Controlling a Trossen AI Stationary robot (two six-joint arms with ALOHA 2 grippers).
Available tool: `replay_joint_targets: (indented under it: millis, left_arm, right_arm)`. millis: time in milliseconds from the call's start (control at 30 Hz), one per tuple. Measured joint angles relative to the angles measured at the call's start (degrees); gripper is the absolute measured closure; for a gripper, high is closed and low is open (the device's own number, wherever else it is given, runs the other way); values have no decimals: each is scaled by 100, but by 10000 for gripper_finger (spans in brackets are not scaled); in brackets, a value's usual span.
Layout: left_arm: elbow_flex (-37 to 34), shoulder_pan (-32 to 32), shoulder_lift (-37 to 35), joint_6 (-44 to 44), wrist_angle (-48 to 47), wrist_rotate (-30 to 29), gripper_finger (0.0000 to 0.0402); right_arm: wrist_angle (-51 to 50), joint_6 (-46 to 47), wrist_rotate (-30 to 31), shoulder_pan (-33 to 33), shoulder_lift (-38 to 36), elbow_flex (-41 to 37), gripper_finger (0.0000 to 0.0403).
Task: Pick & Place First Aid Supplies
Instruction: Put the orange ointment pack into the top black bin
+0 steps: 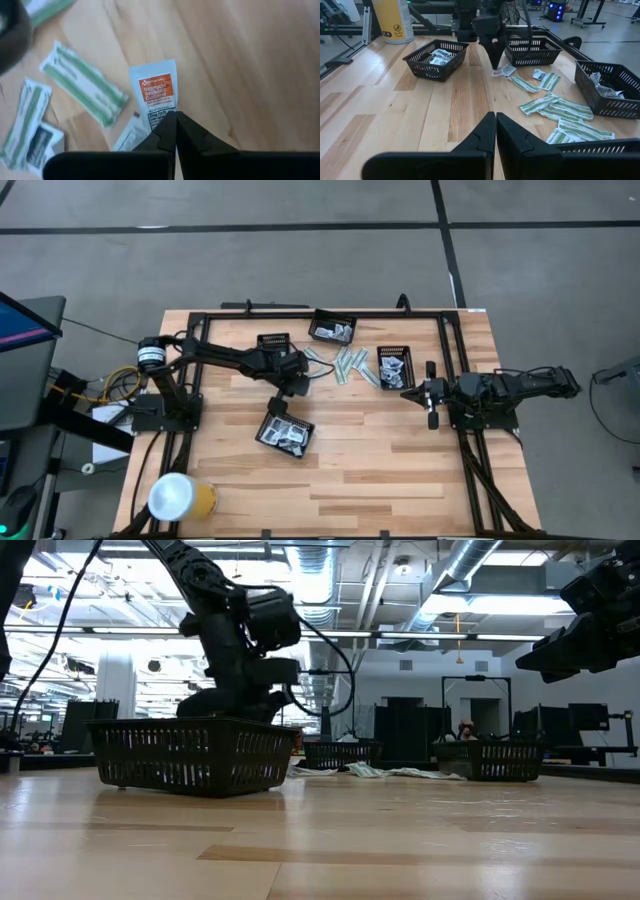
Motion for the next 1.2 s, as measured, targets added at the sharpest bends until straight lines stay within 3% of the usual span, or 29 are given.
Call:
replay_joint_targets:
  millis: [400,767,1000,1200]
  left_arm:
    - [4,-191,-531,954,719,-867,397]
    - [9,-22,-644,1392,1278,-1238,395]
    - [12,268,-743,850,1540,-1294,395]
    - [11,677,-1042,-465,1950,-971,393]
  right_arm:
    - [1,-1,-2,-2,0,0,395]
    - [1,-1,-2,-2,-2,0,395]
    - [-1,-1,-2,-2,-1,0,395]
    - [1,0,-3,-2,-1,0,395]
